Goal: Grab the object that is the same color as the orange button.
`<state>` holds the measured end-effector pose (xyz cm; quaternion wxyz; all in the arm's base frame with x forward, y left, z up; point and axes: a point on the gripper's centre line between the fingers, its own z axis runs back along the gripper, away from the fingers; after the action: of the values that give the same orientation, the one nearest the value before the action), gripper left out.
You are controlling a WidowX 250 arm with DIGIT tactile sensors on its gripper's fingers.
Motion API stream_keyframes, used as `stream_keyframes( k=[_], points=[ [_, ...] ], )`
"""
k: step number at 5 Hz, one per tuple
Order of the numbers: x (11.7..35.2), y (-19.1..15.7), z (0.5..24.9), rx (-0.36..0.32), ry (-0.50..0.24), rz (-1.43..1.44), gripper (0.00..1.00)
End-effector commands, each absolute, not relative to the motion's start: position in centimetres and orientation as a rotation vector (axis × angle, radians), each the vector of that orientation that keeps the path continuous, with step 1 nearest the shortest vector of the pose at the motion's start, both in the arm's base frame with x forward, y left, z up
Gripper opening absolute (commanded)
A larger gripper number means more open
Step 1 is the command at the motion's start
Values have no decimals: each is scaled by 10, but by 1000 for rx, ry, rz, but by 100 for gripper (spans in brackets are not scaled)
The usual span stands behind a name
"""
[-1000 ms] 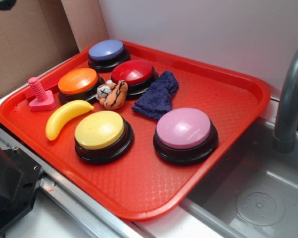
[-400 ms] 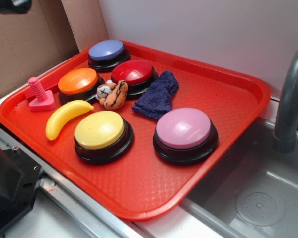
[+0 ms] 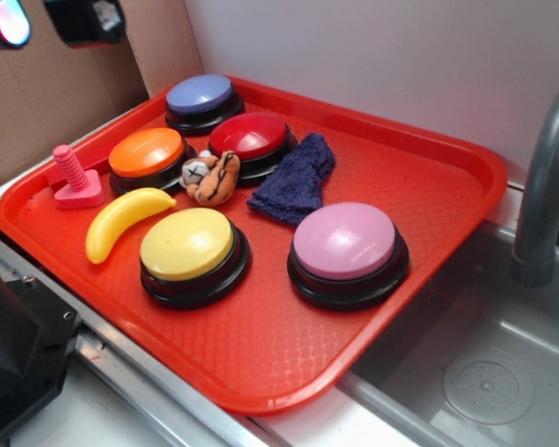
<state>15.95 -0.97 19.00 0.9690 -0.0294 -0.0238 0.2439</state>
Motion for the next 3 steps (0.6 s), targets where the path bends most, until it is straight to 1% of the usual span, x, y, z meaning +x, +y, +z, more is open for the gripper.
stream_keyframes(
  k=[1,2,3],
  points=[
    [199,-3,155,-49,-63,646,100],
    [212,-1,129,-25,-56,709,100],
    [220,-1,107,-19,-52,800,100]
  ],
)
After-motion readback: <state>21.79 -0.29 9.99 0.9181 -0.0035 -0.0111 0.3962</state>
